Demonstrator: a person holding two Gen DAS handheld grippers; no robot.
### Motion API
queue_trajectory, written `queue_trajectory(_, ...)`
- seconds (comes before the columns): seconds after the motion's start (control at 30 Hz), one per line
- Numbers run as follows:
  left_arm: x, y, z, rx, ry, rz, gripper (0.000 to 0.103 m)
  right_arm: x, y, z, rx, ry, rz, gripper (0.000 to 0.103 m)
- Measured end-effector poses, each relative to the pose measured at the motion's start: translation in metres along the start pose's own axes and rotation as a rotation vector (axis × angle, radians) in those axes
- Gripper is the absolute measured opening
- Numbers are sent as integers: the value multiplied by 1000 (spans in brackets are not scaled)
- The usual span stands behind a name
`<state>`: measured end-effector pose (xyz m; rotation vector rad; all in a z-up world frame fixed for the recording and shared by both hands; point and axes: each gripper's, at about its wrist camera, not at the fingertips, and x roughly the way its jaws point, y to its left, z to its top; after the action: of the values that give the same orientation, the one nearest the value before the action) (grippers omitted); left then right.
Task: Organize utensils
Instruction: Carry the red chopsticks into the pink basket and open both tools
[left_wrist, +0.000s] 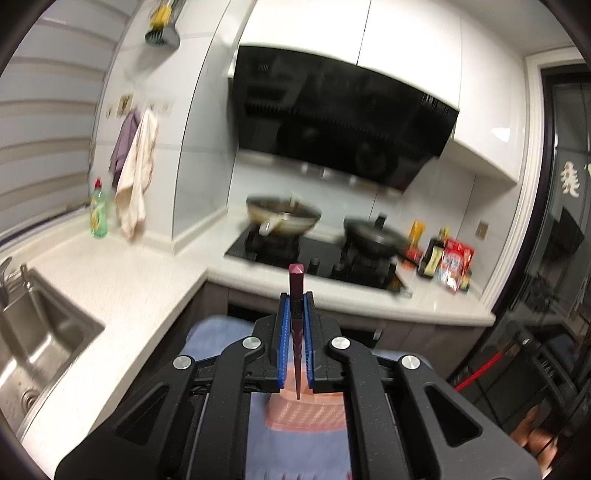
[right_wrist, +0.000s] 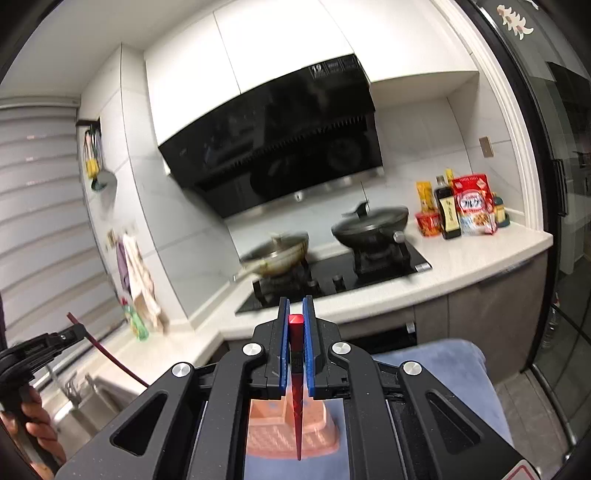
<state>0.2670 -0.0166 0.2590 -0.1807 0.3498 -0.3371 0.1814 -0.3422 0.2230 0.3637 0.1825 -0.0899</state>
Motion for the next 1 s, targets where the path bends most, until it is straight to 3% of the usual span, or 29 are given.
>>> queue_trajectory(0.13,22,-12,13,8,-33,-5,7,28,-4,6,45,-29,19,7)
queue_trajectory(0.3,61,-17,-2,13,16,7,7,62,-6,-4,45,-17,7,7)
queue_trajectory(0.8,119,6,-60,15,168,55,7,132,-24,-58,38,183,-13,8)
queue_trajectory(0.93,123,10,-67,10,195,58,11,130,-23,-61,30,184,-40,32)
queue_trajectory(0.97,122,10,-68,13,193,72,15,127,-22,-59,29,176,-43,35)
queue_trajectory(1.0,120,11,-68,16,189,84,27,124,-21,-57,29,169,-45,39)
